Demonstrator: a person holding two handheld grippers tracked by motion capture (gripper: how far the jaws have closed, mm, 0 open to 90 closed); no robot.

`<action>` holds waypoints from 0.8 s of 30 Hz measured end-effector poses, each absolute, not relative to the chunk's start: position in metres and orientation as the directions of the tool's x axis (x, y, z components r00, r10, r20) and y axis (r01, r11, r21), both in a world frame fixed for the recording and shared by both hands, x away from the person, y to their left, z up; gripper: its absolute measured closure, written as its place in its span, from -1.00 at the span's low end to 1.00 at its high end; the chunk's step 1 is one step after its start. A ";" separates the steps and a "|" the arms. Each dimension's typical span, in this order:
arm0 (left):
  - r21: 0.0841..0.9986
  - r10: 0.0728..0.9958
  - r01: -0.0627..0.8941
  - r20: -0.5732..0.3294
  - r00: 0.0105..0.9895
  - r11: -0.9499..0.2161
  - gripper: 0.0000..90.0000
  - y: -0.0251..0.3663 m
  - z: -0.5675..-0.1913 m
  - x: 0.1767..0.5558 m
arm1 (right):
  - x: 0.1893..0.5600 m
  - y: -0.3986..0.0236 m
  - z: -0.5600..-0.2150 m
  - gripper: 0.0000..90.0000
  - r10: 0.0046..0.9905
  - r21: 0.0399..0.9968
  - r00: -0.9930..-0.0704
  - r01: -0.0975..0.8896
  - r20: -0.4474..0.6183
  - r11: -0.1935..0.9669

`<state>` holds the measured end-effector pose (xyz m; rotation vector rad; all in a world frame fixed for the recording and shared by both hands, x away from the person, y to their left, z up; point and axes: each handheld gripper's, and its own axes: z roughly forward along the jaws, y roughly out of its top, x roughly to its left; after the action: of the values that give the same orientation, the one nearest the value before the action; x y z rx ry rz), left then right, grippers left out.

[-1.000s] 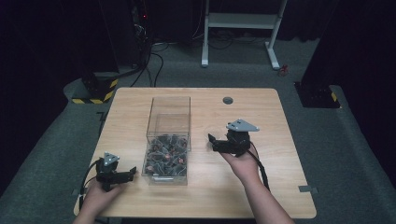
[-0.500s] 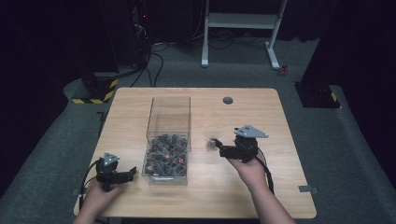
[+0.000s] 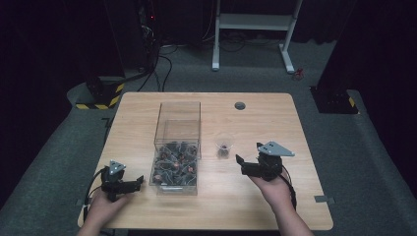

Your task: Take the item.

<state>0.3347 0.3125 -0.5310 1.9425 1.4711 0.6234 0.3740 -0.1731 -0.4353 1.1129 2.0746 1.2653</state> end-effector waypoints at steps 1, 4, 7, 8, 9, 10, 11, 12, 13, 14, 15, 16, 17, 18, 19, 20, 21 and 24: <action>0.715 0.963 0.672 0.007 0.271 -0.194 -0.92 0.313 -0.531 0.335 | 0.372 -0.175 -0.436 -0.76 0.826 0.884 -0.564 0.397 0.022 0.247; 0.716 0.963 0.672 0.004 0.269 -0.191 -0.92 0.313 -0.531 0.335 | 0.368 -0.179 -0.439 -0.76 0.828 0.880 -0.560 0.403 0.020 0.251; 0.715 0.963 0.672 0.004 0.269 -0.191 -0.92 0.313 -0.531 0.335 | 0.363 -0.184 -0.443 -0.76 0.827 0.877 -0.562 0.404 0.012 0.262; 0.715 0.963 0.672 0.004 0.270 -0.191 -0.92 0.313 -0.531 0.335 | 0.362 -0.185 -0.445 -0.76 0.828 0.874 -0.560 0.407 0.007 0.267; 0.715 0.963 0.672 0.006 0.270 -0.193 -0.92 0.313 -0.531 0.335 | 0.360 -0.187 -0.447 -0.76 0.829 0.871 -0.560 0.409 0.005 0.271; 0.716 0.963 0.671 0.005 0.269 -0.191 -0.92 0.313 -0.531 0.335 | 0.359 -0.189 -0.448 -0.76 0.829 0.870 -0.560 0.411 0.003 0.274; 0.716 0.963 0.672 0.004 0.269 -0.191 -0.92 0.313 -0.531 0.335 | 0.358 -0.191 -0.450 -0.76 0.830 0.868 -0.557 0.414 0.002 0.276; 0.715 0.963 0.672 0.006 0.270 -0.193 -0.92 0.313 -0.531 0.335 | 0.357 -0.193 -0.453 -0.76 0.832 0.864 -0.555 0.420 0.002 0.278; 0.716 0.963 0.672 0.004 0.269 -0.190 -0.92 0.312 -0.531 0.335 | 0.356 -0.195 -0.455 -0.76 0.832 0.861 -0.555 0.423 0.001 0.282; 0.717 0.963 0.671 0.002 0.268 -0.189 -0.92 0.312 -0.531 0.335 | 0.354 -0.196 -0.457 -0.76 0.833 0.858 -0.554 0.427 0.000 0.284; 0.716 0.963 0.671 0.006 0.270 -0.192 -0.92 0.313 -0.531 0.335 | 0.353 -0.198 -0.460 -0.76 0.834 0.854 -0.552 0.433 0.000 0.287; 0.716 0.963 0.671 0.006 0.270 -0.193 -0.92 0.313 -0.531 0.335 | 0.352 -0.199 -0.463 -0.75 0.835 0.849 -0.550 0.443 0.003 0.289; 0.716 0.963 0.671 0.006 0.270 -0.192 -0.92 0.313 -0.531 0.335 | 0.351 -0.200 -0.466 -0.75 0.835 0.844 -0.550 0.448 0.000 0.294; 0.717 0.964 0.671 0.002 0.267 -0.188 -0.92 0.312 -0.531 0.335 | 0.350 -0.202 -0.469 -0.75 0.835 0.840 -0.550 0.453 -0.002 0.300; 0.716 0.963 0.671 0.003 0.268 -0.189 -0.92 0.312 -0.531 0.335 | 0.349 -0.203 -0.472 -0.74 0.837 0.835 -0.547 0.461 0.000 0.301; 0.716 0.963 0.671 0.005 0.269 -0.192 -0.92 0.313 -0.531 0.335 | 0.348 -0.204 -0.475 -0.74 0.838 0.830 -0.546 0.465 -0.003 0.307; 0.716 0.963 0.671 0.005 0.270 -0.192 -0.92 0.313 -0.531 0.335 | 0.347 -0.205 -0.479 -0.74 0.840 0.824 -0.542 0.473 -0.006 0.311; 0.717 0.964 0.671 0.001 0.267 -0.187 -0.92 0.312 -0.531 0.335 | 0.344 -0.208 -0.489 -0.73 0.844 0.808 -0.537 0.493 -0.008 0.322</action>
<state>0.3348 0.3123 -0.5312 1.9374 1.4722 0.6241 0.3440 -0.2083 -0.4885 1.1807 2.1616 1.0938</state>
